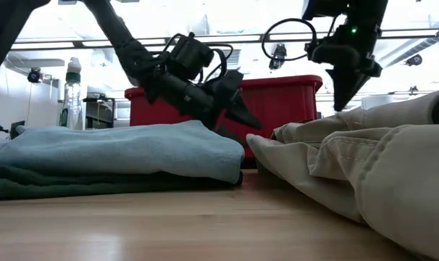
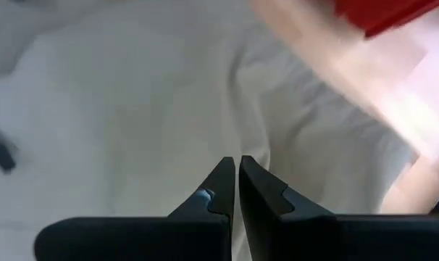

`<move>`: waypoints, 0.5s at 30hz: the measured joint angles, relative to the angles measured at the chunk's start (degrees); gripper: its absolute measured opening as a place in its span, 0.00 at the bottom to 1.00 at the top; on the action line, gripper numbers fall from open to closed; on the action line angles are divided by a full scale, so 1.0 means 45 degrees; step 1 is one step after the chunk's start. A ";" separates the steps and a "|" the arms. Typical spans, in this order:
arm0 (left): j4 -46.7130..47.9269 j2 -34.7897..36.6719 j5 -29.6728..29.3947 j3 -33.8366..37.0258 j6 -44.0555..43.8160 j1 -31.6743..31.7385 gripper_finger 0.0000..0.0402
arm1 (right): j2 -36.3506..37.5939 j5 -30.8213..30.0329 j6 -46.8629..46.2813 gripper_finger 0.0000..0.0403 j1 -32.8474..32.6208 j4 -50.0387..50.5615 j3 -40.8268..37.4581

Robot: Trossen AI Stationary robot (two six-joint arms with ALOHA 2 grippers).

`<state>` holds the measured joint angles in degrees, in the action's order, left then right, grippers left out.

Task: Fold Laundry from Bin
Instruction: Fold the light brown shorts

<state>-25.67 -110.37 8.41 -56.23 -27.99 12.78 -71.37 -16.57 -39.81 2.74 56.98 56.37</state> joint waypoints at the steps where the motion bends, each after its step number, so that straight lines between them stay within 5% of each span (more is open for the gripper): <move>1: -0.0126 -0.0061 0.0015 0.0001 0.0013 -0.0005 0.72 | 0.0000 -0.0236 0.0001 0.03 0.0003 -0.0174 -0.0043; 7: -0.0985 -0.0756 -0.0030 -0.0005 0.0053 -0.0027 0.70 | -0.0005 -0.2078 -0.0471 0.03 0.0007 -0.2214 -0.0528; 15: -0.2688 -0.1561 0.0182 0.0000 0.0224 -0.0140 0.60 | -0.0010 -0.2785 -0.0684 0.03 0.0010 -0.5182 -0.1666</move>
<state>-37.76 -117.39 9.23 -56.23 -26.98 12.15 -71.42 -29.10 -42.89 2.79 33.66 48.87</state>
